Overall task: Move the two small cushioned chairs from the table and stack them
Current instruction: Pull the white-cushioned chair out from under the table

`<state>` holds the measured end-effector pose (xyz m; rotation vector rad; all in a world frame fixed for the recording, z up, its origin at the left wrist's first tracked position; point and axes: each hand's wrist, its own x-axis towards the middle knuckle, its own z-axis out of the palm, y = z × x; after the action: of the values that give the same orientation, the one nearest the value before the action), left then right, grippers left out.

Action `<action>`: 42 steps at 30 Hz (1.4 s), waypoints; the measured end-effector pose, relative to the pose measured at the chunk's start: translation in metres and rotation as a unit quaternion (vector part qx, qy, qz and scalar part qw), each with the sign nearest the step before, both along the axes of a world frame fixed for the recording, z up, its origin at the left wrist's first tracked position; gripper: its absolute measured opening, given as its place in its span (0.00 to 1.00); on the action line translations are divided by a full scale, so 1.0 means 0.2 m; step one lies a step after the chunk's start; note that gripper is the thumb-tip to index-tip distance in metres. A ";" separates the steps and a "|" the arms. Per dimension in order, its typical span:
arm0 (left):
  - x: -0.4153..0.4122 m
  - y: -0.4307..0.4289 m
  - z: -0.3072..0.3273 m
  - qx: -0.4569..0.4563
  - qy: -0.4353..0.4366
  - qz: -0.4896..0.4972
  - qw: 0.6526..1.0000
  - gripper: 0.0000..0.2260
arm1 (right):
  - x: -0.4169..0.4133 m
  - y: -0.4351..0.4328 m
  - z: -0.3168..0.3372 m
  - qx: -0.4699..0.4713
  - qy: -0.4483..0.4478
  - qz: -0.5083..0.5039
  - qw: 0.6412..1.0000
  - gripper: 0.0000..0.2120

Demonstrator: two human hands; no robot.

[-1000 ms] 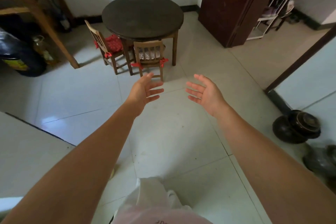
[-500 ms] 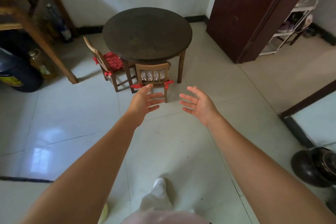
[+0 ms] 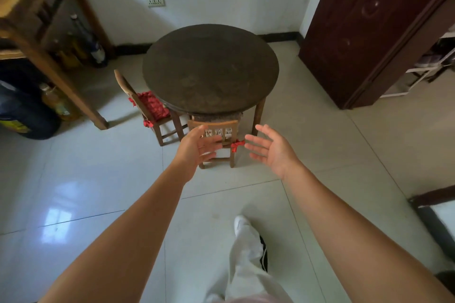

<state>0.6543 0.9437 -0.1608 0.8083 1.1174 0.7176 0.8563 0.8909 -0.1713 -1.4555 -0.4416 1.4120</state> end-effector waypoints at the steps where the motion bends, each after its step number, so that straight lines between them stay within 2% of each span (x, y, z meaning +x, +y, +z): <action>1: 0.03 0.09 -0.01 -0.005 0.000 0.005 1.000 0.18 | 0.04 0.09 -0.01 0.000 0.004 0.003 1.000 0.17; 6: 0.21 0.46 -0.13 -0.032 0.017 0.024 0.999 0.11 | 0.22 0.53 -0.10 -0.023 -0.005 0.044 0.999 0.17; 10: 0.30 0.72 -0.26 -0.031 0.080 0.049 0.995 0.15 | 0.31 0.85 -0.19 -0.041 -0.090 0.142 0.985 0.21; 14: 0.32 0.90 -0.46 -0.002 0.163 0.021 0.986 0.14 | 0.33 1.07 -0.37 -0.039 -0.182 0.210 0.960 0.20; 17: 0.32 1.01 -0.69 0.033 0.268 -0.035 0.962 0.16 | 0.32 1.18 -0.60 -0.021 -0.291 0.292 0.911 0.20; 19: 0.33 1.09 -0.86 0.101 0.370 -0.112 0.917 0.20 | 0.29 1.24 -0.78 -0.005 -0.367 0.345 0.864 0.23; 20: 0.33 1.14 -0.94 0.145 0.429 -0.163 0.876 0.22 | 0.28 1.28 -0.87 0.009 -0.420 0.377 0.825 0.25; 23: 0.32 1.27 -1.21 0.264 0.563 -0.284 0.730 0.28 | 0.23 1.41 -1.14 0.062 -0.569 0.457 0.680 0.29; 26: 0.30 1.36 -1.41 0.329 0.616 -0.336 0.632 0.30 | 0.17 1.49 -1.35 0.065 -0.682 0.444 0.578 0.30; 28: 0.28 1.40 -1.52 0.372 0.639 -0.345 0.578 0.30 | 0.14 1.54 -1.45 0.069 -0.727 0.429 0.532 0.30; 30: 0.27 1.44 -1.59 0.390 0.656 -0.354 0.540 0.30 | 0.10 1.58 -1.52 0.071 -0.733 0.450 0.505 0.30; 33: 0.27 1.48 -1.67 0.392 0.679 -0.364 0.503 0.29 | 0.06 1.62 -1.60 0.051 -0.734 0.468 0.489 0.30; 39: 0.30 1.51 -1.68 0.438 0.676 -0.378 0.456 0.21 | 0.10 1.60 -1.69 0.073 -0.748 0.443 0.488 0.28; 42: 0.30 1.40 -1.62 0.465 0.646 -0.388 0.465 0.17 | 0.15 1.47 -1.64 0.091 -0.732 0.448 0.505 0.27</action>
<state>0.7147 1.2238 -0.4839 2.9162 1.2981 -0.4093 0.8862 1.1850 -0.4984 -2.0136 -2.6217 0.2136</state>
